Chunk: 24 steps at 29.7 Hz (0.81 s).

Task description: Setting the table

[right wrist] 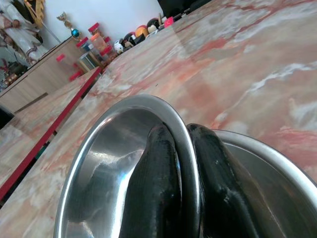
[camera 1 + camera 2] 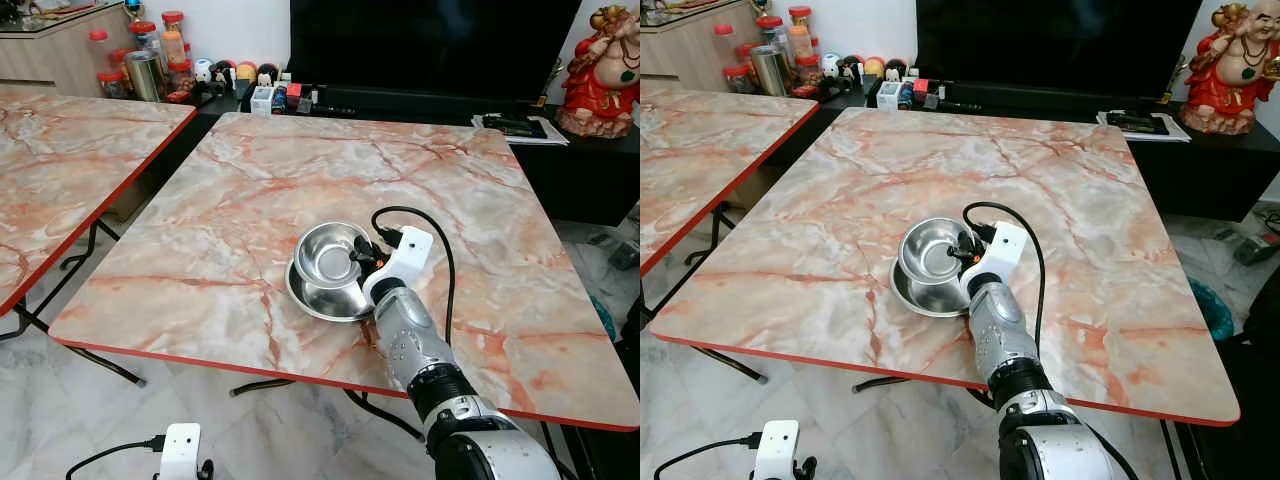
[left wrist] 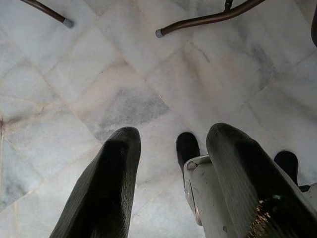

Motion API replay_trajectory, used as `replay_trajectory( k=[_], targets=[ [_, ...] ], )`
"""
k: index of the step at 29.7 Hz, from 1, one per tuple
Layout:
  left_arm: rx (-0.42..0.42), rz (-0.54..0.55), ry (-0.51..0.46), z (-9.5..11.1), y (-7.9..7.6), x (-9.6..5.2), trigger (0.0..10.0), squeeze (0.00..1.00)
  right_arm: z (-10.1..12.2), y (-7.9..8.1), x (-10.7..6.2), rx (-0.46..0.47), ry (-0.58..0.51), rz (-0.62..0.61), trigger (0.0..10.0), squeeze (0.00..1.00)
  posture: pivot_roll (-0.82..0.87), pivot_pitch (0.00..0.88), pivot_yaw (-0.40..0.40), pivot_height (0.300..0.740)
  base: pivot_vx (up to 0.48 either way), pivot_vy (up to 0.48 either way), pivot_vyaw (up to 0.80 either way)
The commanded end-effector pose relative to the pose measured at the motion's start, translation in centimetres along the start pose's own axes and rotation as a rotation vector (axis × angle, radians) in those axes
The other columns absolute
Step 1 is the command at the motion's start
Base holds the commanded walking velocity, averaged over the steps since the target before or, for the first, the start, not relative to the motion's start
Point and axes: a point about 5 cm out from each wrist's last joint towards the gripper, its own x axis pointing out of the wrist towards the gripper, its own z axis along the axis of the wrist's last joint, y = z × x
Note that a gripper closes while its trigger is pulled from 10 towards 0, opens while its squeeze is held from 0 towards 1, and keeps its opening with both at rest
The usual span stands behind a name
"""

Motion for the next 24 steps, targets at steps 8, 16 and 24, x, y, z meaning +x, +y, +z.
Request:
replay_trajectory(
  k=[8,16,24],
  targets=[
    [-0.006,-0.011,0.028,-0.4,-0.18,-0.05,10.0,0.0,-0.74,1.94,0.4,-0.015,0.049,0.036,10.0,0.0,-0.02,0.0,-0.021,0.74,0.0,0.0,0.0],
    [-0.006,-0.014,0.031,-0.38,-0.22,-0.03,10.0,0.0,-0.8,1.92,0.41,-0.017,0.053,0.04,10.0,0.0,-0.02,0.0,-0.022,0.74,0.0,0.0,0.0],
    [-0.006,-0.018,0.036,-0.5,-0.32,-0.05,10.0,0.0,-0.93,2.01,0.38,-0.025,0.059,0.05,10.0,0.38,-0.02,0.0,-0.022,0.74,0.0,0.0,0.0]
  ],
)
